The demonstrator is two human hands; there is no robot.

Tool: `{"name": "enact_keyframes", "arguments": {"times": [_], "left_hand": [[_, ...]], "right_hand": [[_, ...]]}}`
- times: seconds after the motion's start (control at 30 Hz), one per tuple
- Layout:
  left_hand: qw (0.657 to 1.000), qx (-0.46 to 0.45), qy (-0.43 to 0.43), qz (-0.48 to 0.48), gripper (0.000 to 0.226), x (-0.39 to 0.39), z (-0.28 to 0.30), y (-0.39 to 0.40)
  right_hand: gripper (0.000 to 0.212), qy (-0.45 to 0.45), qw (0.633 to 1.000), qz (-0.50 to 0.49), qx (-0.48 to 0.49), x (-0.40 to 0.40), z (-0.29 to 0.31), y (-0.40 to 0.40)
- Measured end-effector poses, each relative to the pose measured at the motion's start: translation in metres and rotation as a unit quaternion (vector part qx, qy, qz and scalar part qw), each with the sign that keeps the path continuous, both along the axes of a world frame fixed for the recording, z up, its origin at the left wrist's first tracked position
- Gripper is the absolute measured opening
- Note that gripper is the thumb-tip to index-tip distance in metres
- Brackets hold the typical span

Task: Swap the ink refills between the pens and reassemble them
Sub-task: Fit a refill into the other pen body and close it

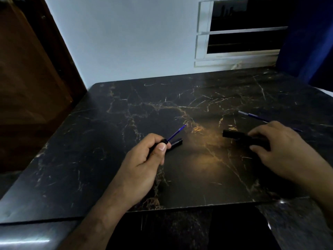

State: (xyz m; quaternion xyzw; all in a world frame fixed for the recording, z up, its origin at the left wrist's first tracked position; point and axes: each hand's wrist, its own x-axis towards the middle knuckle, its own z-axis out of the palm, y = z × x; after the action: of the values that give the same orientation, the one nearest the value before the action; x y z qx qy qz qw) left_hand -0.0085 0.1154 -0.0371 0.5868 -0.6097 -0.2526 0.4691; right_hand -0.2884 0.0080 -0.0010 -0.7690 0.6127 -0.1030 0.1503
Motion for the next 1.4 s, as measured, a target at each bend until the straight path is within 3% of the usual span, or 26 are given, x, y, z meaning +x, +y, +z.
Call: {"name": "enact_keyframes", "arguments": {"times": [0.1,0.33,0.47,0.67,0.73,0.93,1.1,1.4], "left_hand": [[1.0,0.007,-0.011,-0.011,0.024,-0.001,0.0,0.001],[0.999,0.016,-0.02,-0.02,0.03,-0.002,0.002,0.001],[0.999,0.026,-0.017,-0.026,0.032,-0.003,0.002,0.002],[0.998,0.034,-0.059,-0.013,0.025,-0.002,0.007,0.004],[0.996,0.028,-0.089,-0.002,0.02,-0.003,0.007,0.004],[0.99,0.026,-0.141,-0.003,0.018,-0.005,0.011,0.005],[0.989,0.017,-0.147,-0.018,0.022,-0.01,0.016,0.006],[0.987,0.004,-0.162,-0.016,0.02,-0.013,0.016,0.008]], "right_hand": [[0.017,0.009,1.0,0.007,-0.018,-0.003,-0.004,-0.001],[0.03,-0.021,1.0,0.002,-0.011,-0.004,-0.004,-0.007],[0.016,0.03,0.999,0.034,0.0,-0.001,0.0,-0.011],[0.015,0.038,0.997,0.071,0.006,0.002,0.007,-0.005],[0.023,0.006,0.995,0.103,-0.001,0.003,0.003,0.001],[0.027,-0.238,0.95,0.167,-0.115,0.022,0.009,0.022],[0.031,-0.288,0.926,0.194,-0.147,0.041,0.017,0.031],[0.027,-0.299,0.921,0.221,-0.116,0.068,0.0,0.046]]}}
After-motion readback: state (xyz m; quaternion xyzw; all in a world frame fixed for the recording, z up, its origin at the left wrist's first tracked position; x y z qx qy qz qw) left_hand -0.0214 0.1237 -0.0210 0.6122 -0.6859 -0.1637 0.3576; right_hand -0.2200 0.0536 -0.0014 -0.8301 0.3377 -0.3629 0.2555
